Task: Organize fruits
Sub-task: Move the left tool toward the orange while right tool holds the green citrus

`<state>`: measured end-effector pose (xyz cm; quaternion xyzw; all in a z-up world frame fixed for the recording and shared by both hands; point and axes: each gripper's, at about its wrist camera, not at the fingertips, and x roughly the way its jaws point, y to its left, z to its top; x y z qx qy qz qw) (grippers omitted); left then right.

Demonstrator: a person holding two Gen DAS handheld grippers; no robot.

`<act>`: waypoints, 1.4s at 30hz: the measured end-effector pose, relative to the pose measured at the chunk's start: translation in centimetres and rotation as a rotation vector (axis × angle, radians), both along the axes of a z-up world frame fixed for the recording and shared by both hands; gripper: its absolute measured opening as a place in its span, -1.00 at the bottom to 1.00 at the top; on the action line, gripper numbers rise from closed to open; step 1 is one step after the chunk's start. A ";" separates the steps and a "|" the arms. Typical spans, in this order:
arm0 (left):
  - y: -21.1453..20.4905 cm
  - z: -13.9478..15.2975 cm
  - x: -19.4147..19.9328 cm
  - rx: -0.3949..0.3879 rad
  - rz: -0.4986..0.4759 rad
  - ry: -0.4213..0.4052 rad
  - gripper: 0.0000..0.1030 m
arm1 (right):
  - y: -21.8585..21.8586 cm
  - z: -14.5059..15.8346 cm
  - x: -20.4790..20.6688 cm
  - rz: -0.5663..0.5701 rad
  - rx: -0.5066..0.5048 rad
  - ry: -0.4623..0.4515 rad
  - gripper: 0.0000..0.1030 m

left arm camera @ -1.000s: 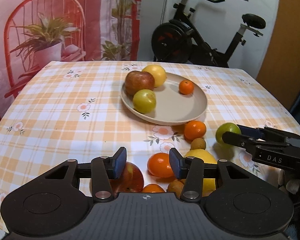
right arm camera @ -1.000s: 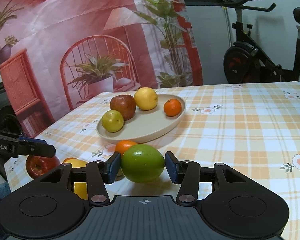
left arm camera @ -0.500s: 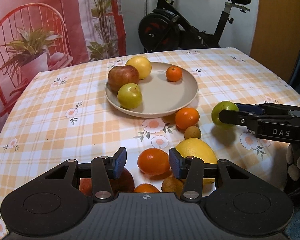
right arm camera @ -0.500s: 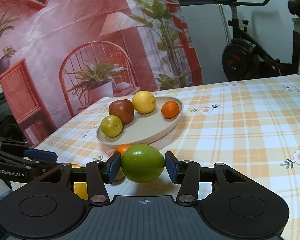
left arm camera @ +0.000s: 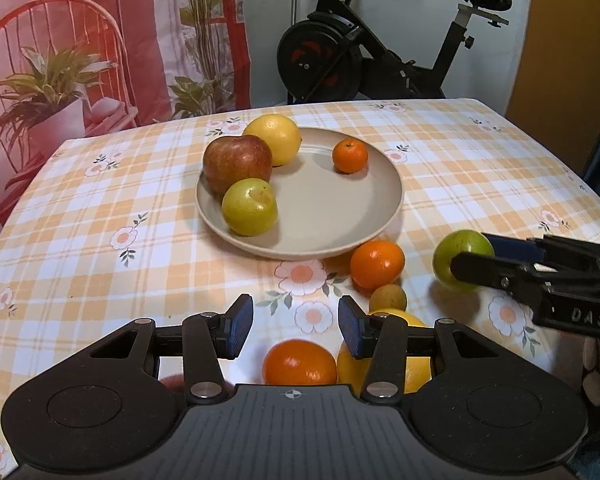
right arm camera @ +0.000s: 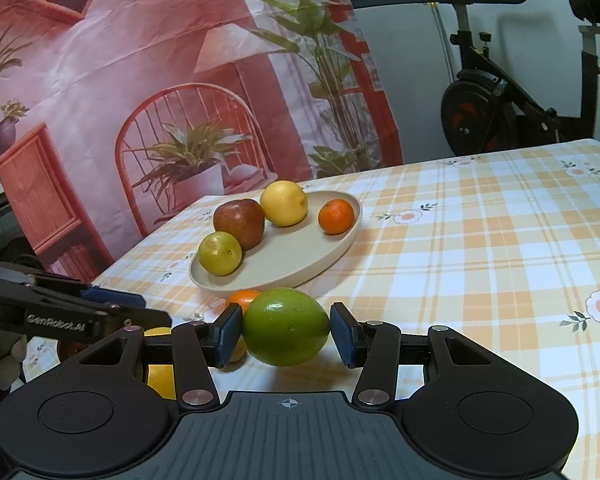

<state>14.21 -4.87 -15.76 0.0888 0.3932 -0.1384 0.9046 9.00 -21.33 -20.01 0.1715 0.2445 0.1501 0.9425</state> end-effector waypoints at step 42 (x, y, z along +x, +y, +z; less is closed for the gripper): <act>0.1 -0.6 -0.3 0.082 -0.150 0.148 -0.03 | -0.1 0.0 0.1 0.000 0.004 0.004 -0.13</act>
